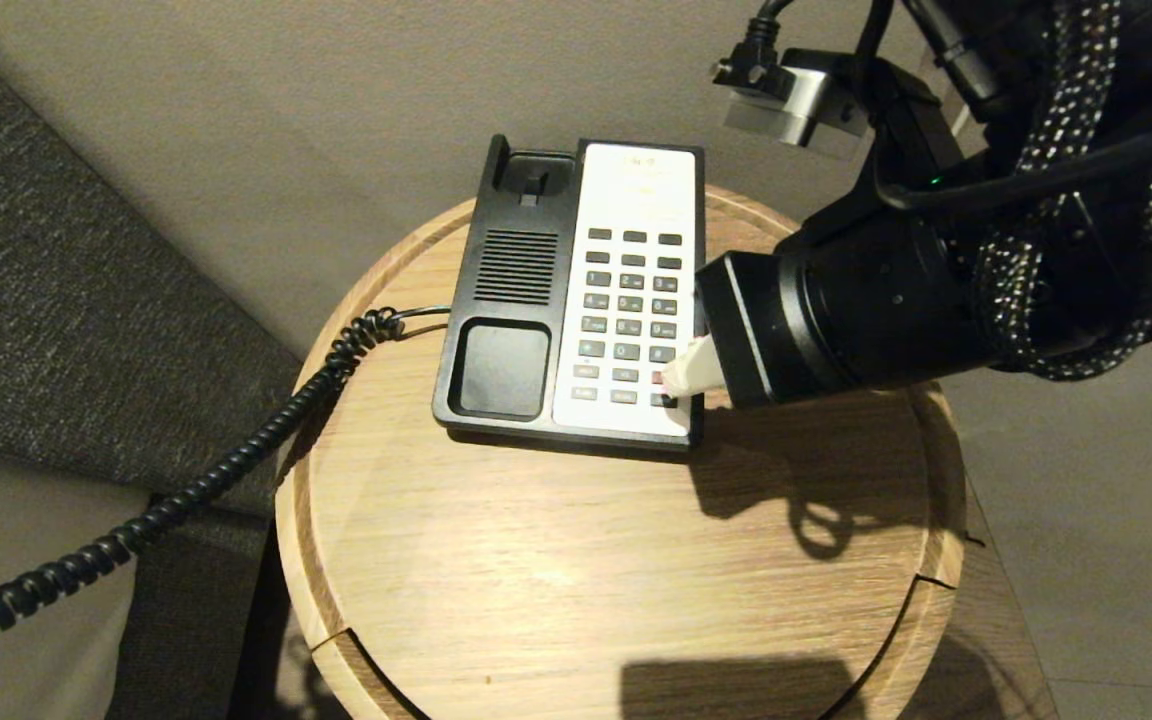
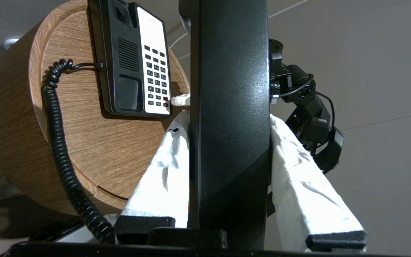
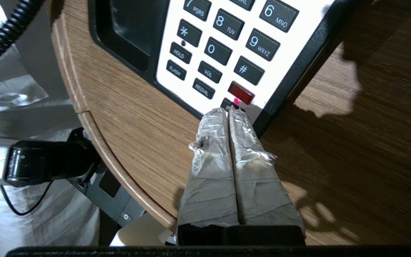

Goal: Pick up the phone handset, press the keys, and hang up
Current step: Dial the number, then put the handset back

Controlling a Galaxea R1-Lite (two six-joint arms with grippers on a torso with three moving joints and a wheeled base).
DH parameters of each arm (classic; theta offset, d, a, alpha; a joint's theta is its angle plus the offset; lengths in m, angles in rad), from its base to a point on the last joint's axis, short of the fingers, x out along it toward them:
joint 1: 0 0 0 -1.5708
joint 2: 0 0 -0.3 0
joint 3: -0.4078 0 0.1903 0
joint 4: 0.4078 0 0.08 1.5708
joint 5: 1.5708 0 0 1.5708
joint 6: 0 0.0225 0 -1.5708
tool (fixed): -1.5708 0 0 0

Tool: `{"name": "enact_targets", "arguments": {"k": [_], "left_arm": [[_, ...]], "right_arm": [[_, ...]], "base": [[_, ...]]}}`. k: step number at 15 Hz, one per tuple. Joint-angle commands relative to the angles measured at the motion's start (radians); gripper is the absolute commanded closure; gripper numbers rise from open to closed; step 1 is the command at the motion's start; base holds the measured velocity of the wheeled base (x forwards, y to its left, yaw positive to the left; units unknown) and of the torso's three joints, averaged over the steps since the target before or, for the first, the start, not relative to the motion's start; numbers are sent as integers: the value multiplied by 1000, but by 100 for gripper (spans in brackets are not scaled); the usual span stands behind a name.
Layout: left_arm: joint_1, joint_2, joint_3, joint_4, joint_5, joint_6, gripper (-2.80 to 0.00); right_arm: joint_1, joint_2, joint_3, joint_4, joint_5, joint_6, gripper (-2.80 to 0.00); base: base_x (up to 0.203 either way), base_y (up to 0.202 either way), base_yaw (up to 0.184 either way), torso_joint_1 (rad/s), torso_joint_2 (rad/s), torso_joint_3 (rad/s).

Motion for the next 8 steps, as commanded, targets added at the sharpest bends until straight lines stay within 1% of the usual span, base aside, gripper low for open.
{"name": "enact_targets", "arguments": {"k": [1,5,7,8], "left_arm": [[0,2,2,2,2,-4,0],[0,2,2,9,3,-2,0],[0,16,12,9,8,5,0],[1,24,35,8,8,21,0]], "right_arm": [[-1,-10,-2,2,0,2,0],[-2,-57,-1,4,-12,6,0],[-2,-127,6,10,-47,29,0],[-2,-182,9,15,-72,41,0]], "base": [[0,0,0,0,0,0],[0,0,0,0,0,0],[0,0,0,0,0,0],[0,0,0,0,0,0]]}}
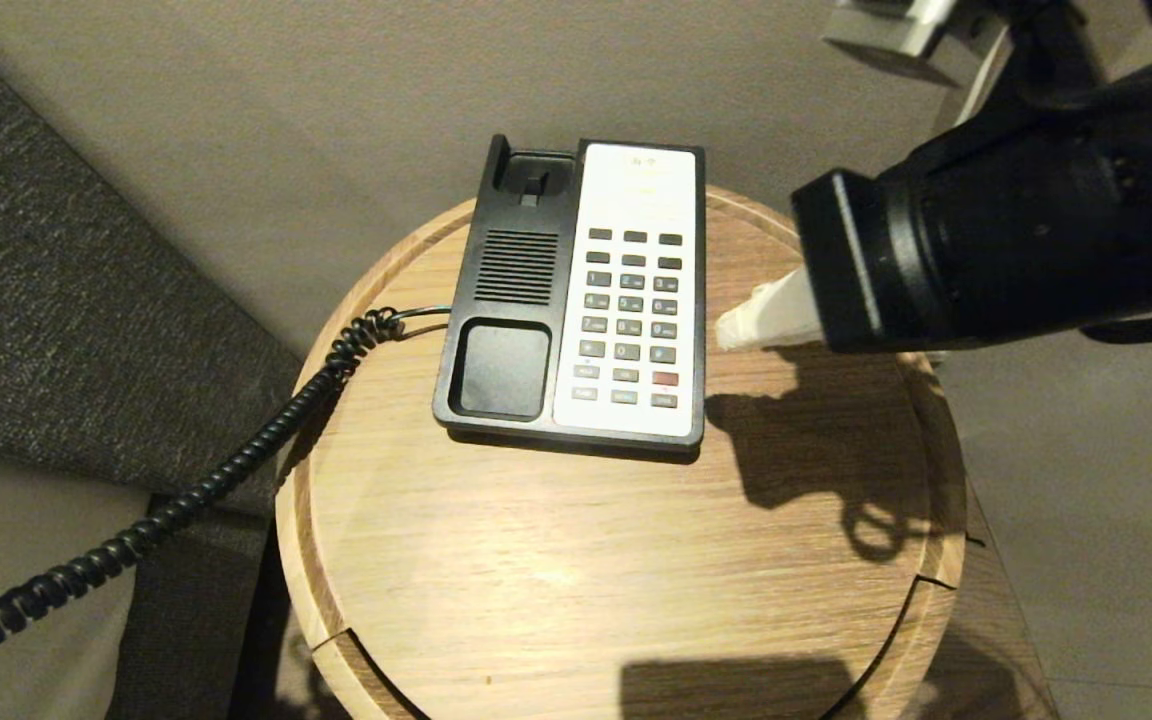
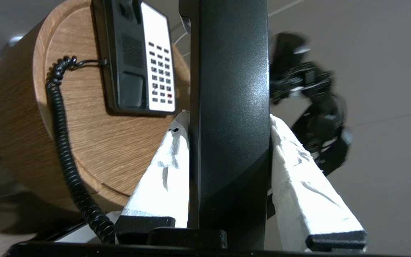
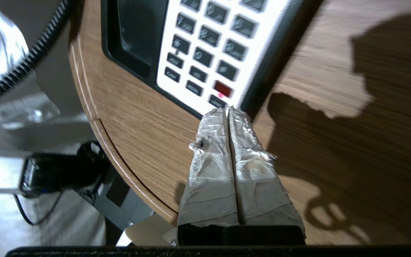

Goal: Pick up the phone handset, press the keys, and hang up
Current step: Put the handset back

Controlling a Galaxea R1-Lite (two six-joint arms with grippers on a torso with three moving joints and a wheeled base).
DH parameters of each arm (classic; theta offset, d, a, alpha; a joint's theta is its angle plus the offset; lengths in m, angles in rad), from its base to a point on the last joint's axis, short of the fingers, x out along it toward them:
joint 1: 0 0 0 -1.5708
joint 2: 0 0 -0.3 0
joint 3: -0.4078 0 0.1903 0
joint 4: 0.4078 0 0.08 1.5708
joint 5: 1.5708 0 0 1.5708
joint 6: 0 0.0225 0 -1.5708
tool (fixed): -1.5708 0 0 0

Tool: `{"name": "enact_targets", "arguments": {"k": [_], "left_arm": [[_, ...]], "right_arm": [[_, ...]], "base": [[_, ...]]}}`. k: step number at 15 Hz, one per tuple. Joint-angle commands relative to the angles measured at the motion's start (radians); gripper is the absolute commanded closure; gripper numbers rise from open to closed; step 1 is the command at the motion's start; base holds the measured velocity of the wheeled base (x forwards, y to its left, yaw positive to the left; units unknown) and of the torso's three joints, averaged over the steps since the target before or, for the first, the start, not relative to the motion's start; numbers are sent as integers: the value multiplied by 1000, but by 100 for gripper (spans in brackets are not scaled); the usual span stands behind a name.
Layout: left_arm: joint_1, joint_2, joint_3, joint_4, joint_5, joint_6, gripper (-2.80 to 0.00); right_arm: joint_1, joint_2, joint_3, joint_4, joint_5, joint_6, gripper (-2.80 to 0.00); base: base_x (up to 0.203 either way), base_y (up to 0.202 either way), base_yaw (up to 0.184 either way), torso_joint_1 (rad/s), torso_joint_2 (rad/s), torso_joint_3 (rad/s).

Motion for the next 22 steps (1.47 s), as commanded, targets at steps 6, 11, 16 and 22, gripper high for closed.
{"name": "enact_targets", "arguments": {"k": [6,11,16,22], "left_arm": [[3,228,16,0,14,162,0],[9,594,-299,43,128,185,0],[-5,874,-628,341,248,205,0],[27,1005,-738,436,447,205,0]], "right_arm": [[-3,-415,13,131,-101,74,0],[-30,-654,58,303,-106,110,0],[-79,-783,85,359,-97,105,0],[-83,-822,104,357,-93,107,0]], "base": [[0,0,0,0,0,0],[0,0,0,0,0,0],[0,0,0,0,0,0],[0,0,0,0,0,0]]}}
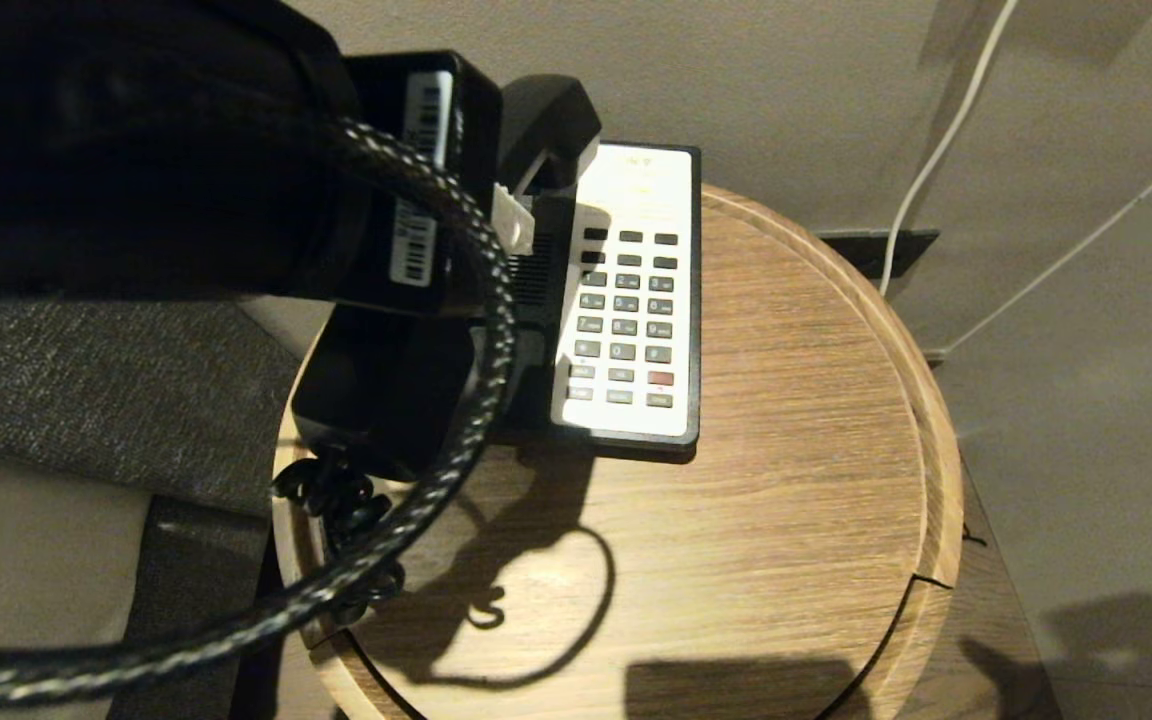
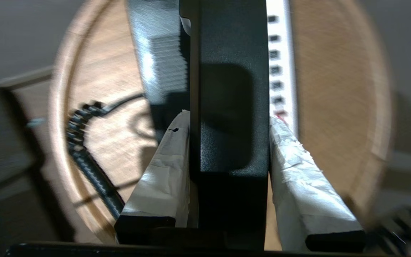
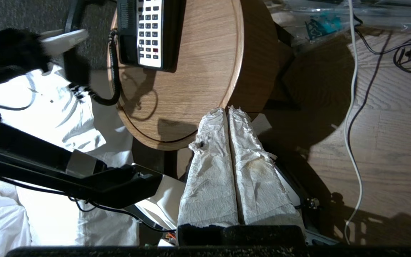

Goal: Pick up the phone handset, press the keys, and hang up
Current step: Put the handset back

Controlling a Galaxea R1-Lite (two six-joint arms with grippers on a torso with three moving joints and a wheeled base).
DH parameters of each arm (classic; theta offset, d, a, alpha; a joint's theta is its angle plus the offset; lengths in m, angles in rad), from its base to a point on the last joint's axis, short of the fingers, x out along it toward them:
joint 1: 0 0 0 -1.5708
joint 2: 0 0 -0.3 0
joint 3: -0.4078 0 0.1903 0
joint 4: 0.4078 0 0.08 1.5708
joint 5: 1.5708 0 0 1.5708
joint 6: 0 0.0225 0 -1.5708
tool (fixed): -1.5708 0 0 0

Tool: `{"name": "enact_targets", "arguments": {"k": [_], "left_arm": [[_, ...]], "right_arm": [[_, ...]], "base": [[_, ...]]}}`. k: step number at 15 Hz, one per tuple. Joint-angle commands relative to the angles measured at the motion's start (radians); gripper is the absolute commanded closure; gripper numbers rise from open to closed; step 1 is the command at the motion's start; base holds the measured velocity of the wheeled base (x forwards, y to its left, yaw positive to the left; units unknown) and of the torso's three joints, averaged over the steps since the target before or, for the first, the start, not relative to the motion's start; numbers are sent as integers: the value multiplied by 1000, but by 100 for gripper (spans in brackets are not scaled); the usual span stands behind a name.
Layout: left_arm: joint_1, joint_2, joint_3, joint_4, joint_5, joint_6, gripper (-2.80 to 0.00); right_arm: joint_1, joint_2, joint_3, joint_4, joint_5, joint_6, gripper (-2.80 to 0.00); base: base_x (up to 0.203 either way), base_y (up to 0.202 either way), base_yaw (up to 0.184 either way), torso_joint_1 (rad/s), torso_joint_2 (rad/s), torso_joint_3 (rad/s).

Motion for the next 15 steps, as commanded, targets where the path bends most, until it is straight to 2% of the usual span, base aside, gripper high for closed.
{"name": "enact_targets", "arguments": {"k": [1,3,5,7,10,15], "left_arm": [[43,57,-6,1,49,-4,0],[53,65,-6,0,66,-6,0],[77,81,-6,-10,113,-12,0],[79,93,-6,-59,147,-12,0],[82,103,-7,-113,148,-12,0],[104,127,-6,-118,148,-14,0]], "right_arm": [[0,-22,14,10,-1,3,0],[0,-34,22,13,0,3,0],[0,-42,33,15,0,2,0],[0,-46,33,23,3,2,0],[-2,-47,33,33,3,2,0],[-4,-46,34,34,8,0,0]], "base": [[0,0,0,0,0,0],[0,0,0,0,0,0],[0,0,0,0,0,0],[0,0,0,0,0,0],[0,0,0,0,0,0],[0,0,0,0,0,0]]}}
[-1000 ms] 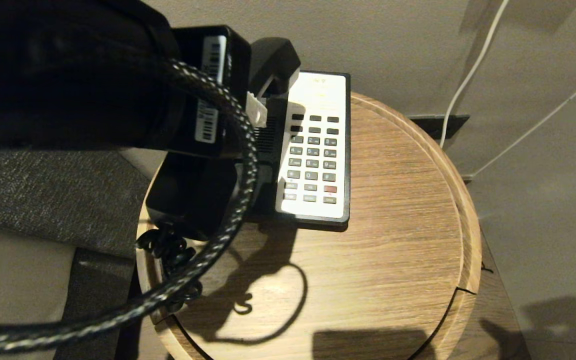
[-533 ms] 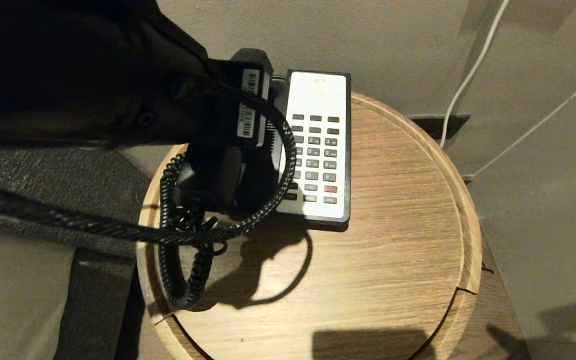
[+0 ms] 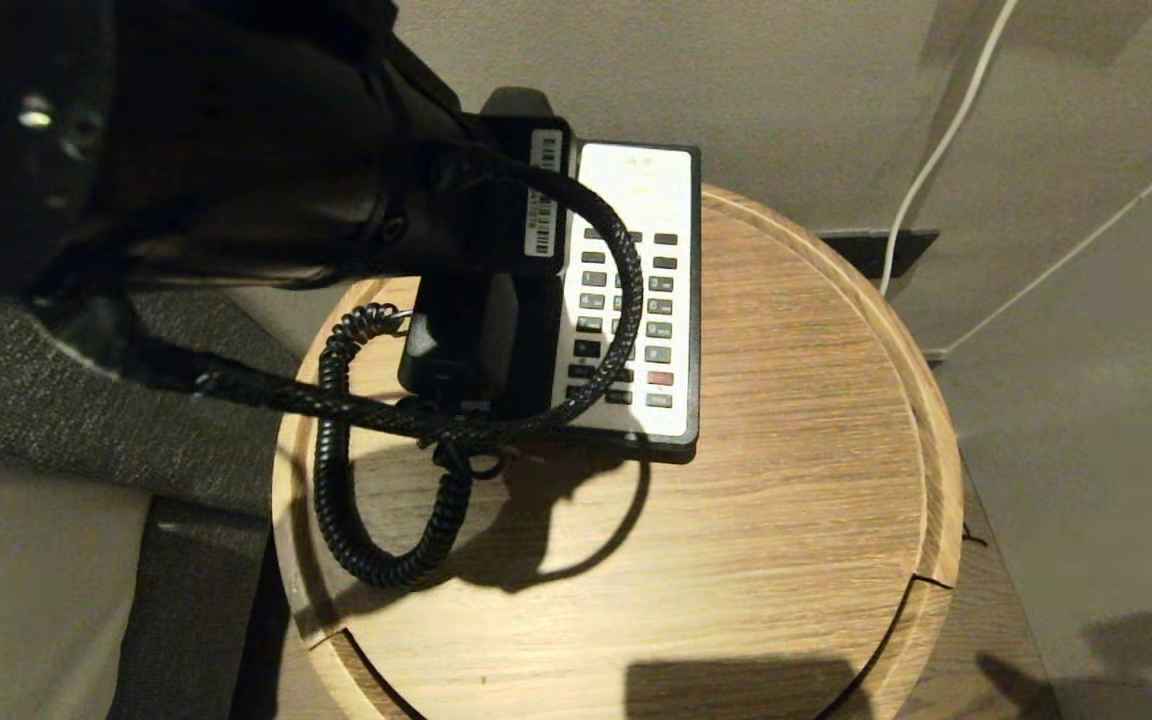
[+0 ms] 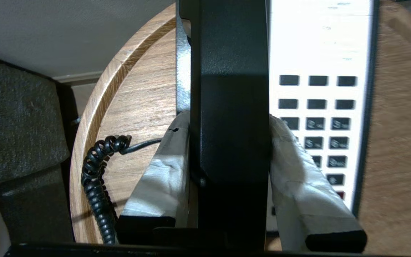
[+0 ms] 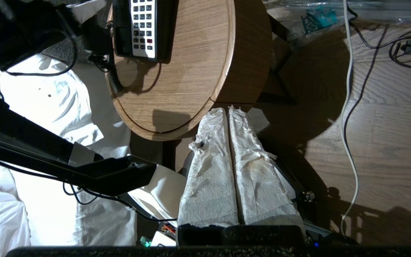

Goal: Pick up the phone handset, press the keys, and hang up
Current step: Put the handset back

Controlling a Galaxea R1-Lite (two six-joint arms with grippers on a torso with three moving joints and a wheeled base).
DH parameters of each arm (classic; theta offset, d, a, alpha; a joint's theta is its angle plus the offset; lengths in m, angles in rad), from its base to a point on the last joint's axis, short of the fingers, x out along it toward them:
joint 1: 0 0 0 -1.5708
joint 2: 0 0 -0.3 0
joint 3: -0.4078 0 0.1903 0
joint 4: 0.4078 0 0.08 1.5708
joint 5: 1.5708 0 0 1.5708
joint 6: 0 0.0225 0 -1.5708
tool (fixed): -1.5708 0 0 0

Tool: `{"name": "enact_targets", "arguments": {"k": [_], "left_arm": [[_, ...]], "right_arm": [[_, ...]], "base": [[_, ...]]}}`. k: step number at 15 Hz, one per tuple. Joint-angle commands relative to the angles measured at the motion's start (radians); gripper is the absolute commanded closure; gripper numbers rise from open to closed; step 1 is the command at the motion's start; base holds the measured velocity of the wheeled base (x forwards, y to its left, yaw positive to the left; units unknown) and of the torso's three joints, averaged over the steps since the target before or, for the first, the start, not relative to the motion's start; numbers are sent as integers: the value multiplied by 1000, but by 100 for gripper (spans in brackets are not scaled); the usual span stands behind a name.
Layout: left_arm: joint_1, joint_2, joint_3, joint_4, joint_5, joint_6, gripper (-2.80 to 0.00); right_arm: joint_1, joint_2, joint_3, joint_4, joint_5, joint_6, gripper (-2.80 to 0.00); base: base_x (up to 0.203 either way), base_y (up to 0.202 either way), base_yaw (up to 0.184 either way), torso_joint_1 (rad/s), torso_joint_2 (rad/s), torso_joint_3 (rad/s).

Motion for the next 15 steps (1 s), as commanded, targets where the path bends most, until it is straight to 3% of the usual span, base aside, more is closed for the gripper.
{"name": "enact_targets", "arguments": {"k": [1,5,15], "left_arm": [[15,15,0,3,4,-3,0],[28,36,0,-50,4,-3,0],[32,53,27,-62,1,-3,0]], "right_arm": [[-2,5,0,9,0,1,0],[-2,-2,4,13,4,1,0],[-2,-13,35,7,8,1,0]], "base": [[0,0,0,0,0,0],[0,0,0,0,0,0],[0,0,0,0,0,0]]}}
